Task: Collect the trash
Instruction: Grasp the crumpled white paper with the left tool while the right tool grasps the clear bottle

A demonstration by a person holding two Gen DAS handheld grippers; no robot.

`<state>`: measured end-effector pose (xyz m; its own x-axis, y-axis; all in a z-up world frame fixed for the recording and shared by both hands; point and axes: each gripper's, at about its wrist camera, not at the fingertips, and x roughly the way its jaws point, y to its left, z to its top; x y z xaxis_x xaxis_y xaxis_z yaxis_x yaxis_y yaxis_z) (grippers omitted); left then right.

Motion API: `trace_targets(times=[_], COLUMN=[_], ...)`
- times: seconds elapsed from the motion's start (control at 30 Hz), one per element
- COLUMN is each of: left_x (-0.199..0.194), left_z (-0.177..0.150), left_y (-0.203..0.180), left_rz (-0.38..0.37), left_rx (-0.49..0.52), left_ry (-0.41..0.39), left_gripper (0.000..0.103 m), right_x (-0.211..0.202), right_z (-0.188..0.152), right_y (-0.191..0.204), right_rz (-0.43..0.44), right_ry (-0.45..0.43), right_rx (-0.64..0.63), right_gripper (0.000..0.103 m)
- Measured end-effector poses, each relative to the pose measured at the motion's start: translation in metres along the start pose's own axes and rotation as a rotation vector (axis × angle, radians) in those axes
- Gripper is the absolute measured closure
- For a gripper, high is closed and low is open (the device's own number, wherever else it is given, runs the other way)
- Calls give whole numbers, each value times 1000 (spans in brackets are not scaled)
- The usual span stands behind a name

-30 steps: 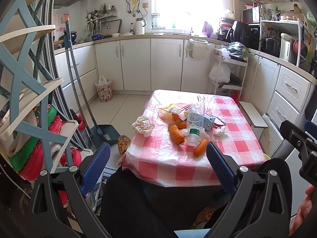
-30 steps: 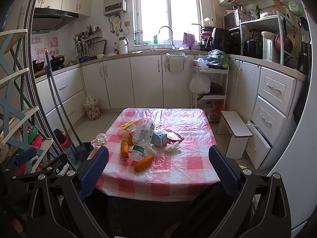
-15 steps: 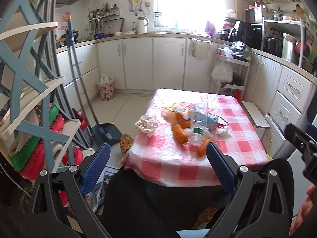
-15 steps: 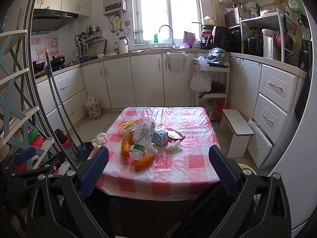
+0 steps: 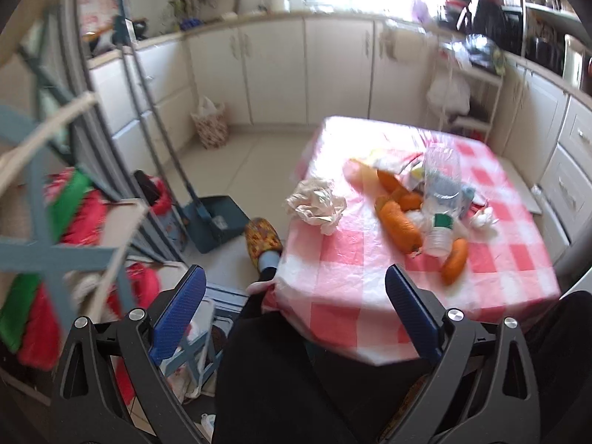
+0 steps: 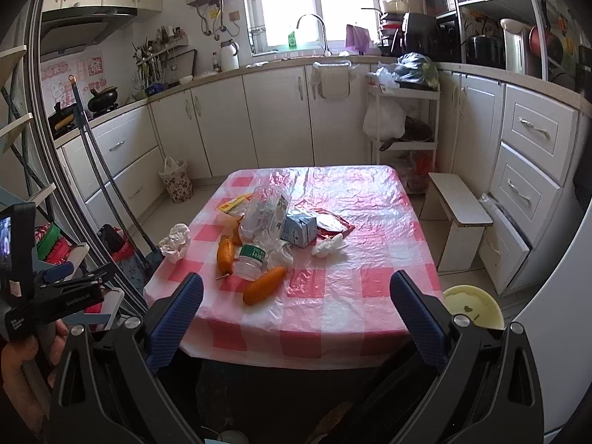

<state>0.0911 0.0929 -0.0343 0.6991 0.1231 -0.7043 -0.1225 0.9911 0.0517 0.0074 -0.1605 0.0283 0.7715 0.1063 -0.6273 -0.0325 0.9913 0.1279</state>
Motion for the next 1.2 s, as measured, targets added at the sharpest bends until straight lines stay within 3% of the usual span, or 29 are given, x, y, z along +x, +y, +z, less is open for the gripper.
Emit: trace_targets(times=[0.23, 0.47, 0.57, 0.6, 0.63, 0.73, 0.83, 0.87, 0.9, 1.07, 1.2], left_x=[101, 172, 191, 197, 200, 199, 192, 190, 188, 170, 154], left_z=[30, 48, 52, 51, 51, 50, 49, 48, 48, 45, 45], left_y=[-10, -18, -19, -19, -20, -22, -21, -21, -21, -24, -25], left_rz=[-1, -5, -62, -97, -118, -164, -212, -225, -231, -259, -280], left_rx=[91, 174, 175, 163, 157, 135, 111, 109, 109, 102, 78], left_ry=[73, 128, 179, 198, 209, 199, 189, 188, 186, 169, 152], left_gripper=[9, 11, 39, 55, 71, 80, 82, 82, 82, 82, 82], right_x=[50, 115, 149, 163, 173, 202, 222, 228, 232, 222, 202], right_z=[9, 38, 50, 53, 54, 57, 57, 56, 54, 55, 59], right_y=[3, 17, 28, 33, 37, 45, 49, 49, 46, 29, 10], right_rz=[74, 134, 154, 145, 138, 92, 69, 81, 106, 183, 247], right_ry=[98, 149, 181, 196, 205, 229, 249, 265, 282, 255, 226], right_rx=[12, 68, 93, 99, 102, 88, 80, 82, 94, 135, 184], right_gripper=[6, 6, 6, 6, 6, 6, 15, 28, 35, 38, 46])
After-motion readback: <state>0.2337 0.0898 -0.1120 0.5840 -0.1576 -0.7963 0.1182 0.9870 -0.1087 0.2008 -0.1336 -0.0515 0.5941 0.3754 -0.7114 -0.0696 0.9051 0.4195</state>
